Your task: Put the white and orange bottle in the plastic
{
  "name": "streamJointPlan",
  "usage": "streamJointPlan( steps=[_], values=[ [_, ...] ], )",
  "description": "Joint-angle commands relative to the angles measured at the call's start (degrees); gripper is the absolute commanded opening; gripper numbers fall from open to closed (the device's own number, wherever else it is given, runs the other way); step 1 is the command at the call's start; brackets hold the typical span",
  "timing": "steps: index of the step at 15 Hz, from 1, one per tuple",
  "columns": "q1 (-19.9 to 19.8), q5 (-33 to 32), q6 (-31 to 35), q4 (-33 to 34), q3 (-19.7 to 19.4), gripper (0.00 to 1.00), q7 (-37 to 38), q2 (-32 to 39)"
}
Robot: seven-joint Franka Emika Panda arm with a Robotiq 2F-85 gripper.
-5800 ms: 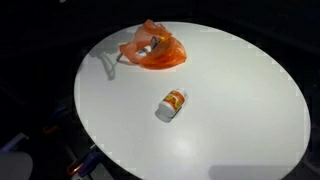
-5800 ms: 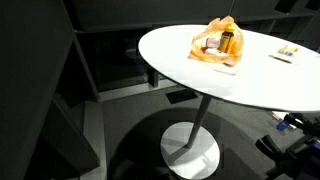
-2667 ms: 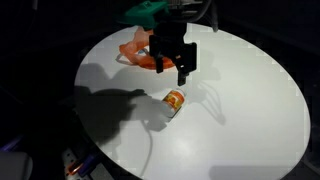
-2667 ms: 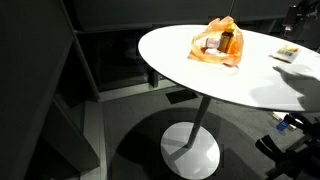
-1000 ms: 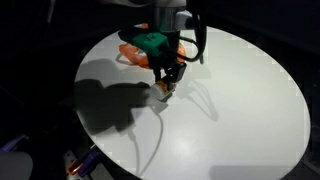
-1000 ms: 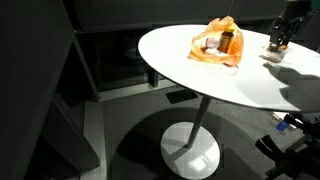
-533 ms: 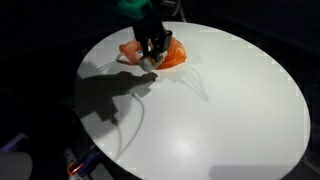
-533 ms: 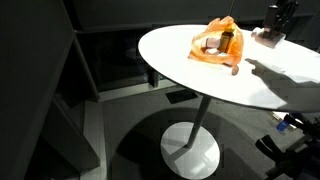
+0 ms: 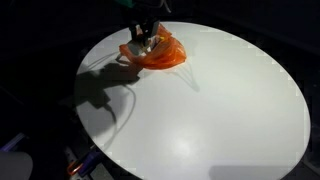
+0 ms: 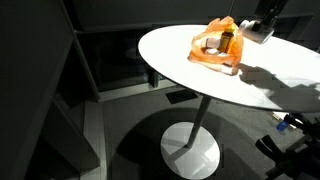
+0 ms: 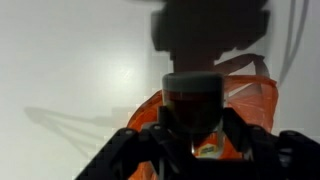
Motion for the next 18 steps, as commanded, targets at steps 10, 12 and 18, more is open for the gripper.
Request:
streamJointPlan(
  steps=[10,12,18],
  values=[
    [-0.1,13.4,2.9,9.3,2.1,0.33,-6.5,10.1],
    [-0.4,14.4,3.0,11.2,2.4,0.33,-6.8,12.1],
    [-1.0,12.8,6.1,14.4,2.6,0.42,-5.1,17.6]
  ],
)
